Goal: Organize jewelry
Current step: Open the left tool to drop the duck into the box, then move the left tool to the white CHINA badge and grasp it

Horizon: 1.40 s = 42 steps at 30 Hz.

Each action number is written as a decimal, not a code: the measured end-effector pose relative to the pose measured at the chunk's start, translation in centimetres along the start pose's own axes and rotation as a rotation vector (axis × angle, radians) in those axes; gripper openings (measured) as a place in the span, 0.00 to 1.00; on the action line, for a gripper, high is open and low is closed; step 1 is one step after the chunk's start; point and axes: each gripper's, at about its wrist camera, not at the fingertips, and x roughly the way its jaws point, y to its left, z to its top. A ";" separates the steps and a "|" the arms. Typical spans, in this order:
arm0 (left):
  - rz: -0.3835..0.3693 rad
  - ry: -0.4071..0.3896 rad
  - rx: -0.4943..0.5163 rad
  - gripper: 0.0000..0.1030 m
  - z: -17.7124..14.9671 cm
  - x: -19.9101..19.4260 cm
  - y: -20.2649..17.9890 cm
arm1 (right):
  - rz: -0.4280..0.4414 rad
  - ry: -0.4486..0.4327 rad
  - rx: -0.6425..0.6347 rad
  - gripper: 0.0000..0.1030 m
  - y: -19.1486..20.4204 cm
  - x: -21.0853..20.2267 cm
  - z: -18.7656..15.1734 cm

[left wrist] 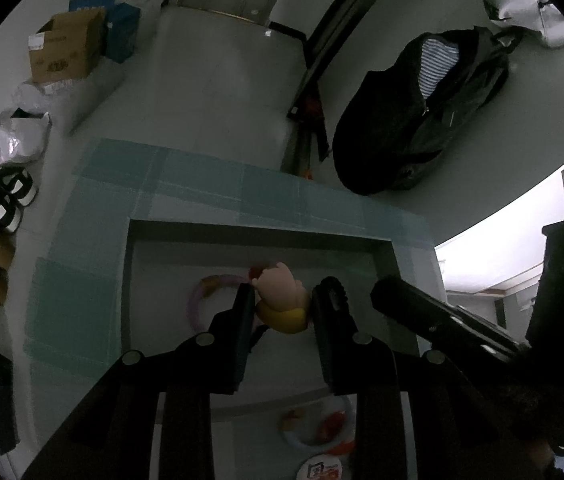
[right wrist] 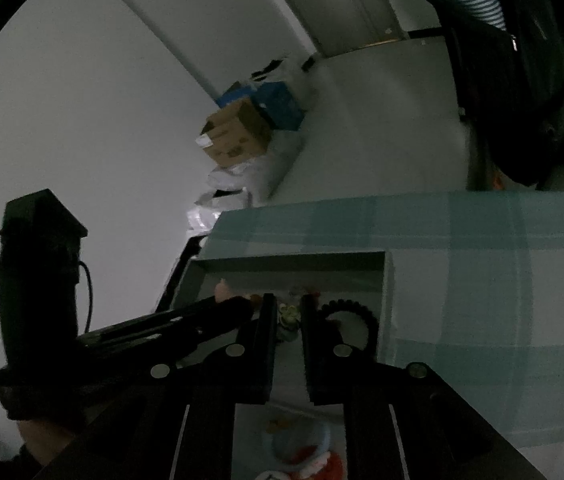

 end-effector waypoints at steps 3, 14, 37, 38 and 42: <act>-0.002 -0.006 -0.002 0.23 0.1 0.0 0.0 | -0.019 -0.004 0.020 0.13 -0.2 0.1 -0.1; -0.104 0.003 -0.077 0.51 0.2 -1.0 1.2 | 0.010 -0.071 0.054 0.46 -0.7 -2.2 -0.2; -0.079 -0.081 -0.014 0.53 -3.2 -4.7 0.4 | -0.051 -0.164 -0.036 0.64 -0.1 -7.6 -2.6; -0.080 -0.085 -0.009 0.53 -3.3 -4.9 0.3 | -0.053 -0.166 -0.041 0.64 0.0 -7.7 -2.6; -0.022 -0.125 0.054 0.54 -4.2 -5.8 -1.0 | -0.048 -0.171 -0.047 0.69 0.2 -8.5 -3.8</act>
